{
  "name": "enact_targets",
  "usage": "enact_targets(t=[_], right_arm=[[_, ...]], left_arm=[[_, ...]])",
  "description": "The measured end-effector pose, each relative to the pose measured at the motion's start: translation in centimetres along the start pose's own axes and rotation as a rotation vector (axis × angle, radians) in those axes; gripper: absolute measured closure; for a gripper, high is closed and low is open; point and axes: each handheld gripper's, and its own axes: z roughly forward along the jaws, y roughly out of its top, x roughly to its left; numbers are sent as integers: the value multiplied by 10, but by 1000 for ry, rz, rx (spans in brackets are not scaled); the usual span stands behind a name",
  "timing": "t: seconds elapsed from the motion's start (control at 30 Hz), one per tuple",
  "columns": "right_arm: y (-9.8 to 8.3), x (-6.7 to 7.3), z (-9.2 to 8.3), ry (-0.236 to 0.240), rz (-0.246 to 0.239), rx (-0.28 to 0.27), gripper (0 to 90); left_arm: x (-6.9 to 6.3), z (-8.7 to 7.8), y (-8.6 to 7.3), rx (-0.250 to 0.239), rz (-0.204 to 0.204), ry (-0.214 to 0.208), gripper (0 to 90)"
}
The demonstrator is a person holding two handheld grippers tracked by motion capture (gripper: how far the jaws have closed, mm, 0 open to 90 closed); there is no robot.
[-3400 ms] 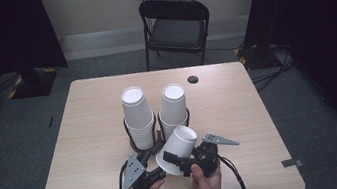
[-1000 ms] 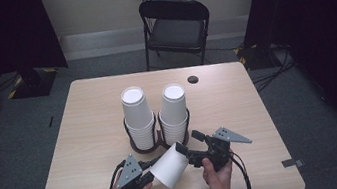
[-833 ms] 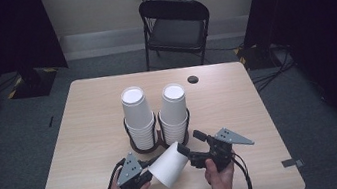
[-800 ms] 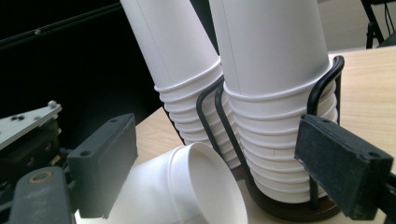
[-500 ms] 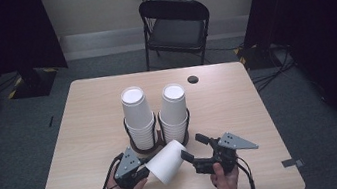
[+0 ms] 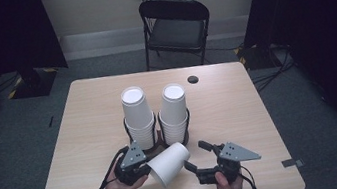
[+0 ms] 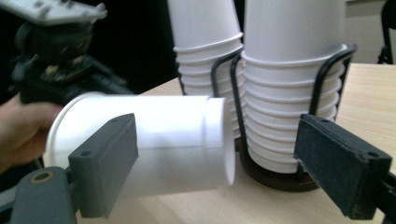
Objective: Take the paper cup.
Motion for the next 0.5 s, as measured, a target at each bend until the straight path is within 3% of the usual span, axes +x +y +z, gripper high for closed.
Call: enact_targets(t=[0.1, 0.23, 0.33, 0.5], right_arm=[[-2, 3, 0, 4, -48, 19, 132], [-4, 6, 1, 10, -112, 41, 130], [-5, 10, 4, 20, -161, 67, 130], [-8, 15, 10, 25, -228, 83, 129]], left_arm=[[3, 0, 4, 30, 2, 14, 860], [8, -1, 8, 59, -10, -9, 859], [9, -1, 13, 122, 12, -7, 859], [9, -3, 23, 157, 33, 8, 859]])
